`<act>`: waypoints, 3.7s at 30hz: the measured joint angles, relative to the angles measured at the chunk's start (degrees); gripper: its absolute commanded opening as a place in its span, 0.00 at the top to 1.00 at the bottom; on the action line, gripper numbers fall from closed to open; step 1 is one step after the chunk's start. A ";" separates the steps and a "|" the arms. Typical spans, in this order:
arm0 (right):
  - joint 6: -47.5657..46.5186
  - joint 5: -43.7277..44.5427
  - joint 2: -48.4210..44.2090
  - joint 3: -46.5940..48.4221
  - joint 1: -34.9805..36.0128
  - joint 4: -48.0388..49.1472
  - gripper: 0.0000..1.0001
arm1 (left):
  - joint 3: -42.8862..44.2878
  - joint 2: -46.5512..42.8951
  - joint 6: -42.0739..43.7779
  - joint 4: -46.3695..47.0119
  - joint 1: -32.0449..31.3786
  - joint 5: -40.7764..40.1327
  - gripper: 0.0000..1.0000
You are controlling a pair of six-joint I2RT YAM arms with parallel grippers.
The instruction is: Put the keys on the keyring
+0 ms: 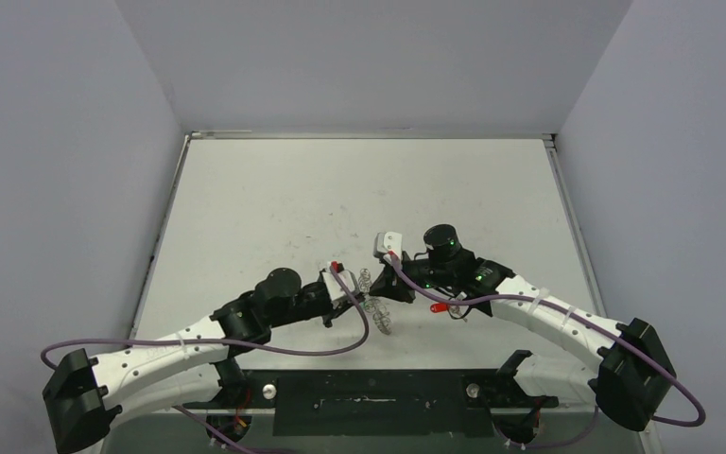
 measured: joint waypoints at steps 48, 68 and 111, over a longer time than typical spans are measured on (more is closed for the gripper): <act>-0.02 -0.02 -1.27 -1.07 2.23 0.94 1.00 | -7.93 -4.57 -10.69 8.72 -0.24 -6.71 1.00; 1.42 -0.02 -2.05 -2.67 2.23 4.20 1.00 | -11.32 -5.42 -16.26 13.99 -0.22 -9.44 1.00; 3.04 -0.11 -4.66 -5.75 2.23 8.57 1.00 | -14.97 -4.48 -22.71 20.61 -0.20 -10.10 1.00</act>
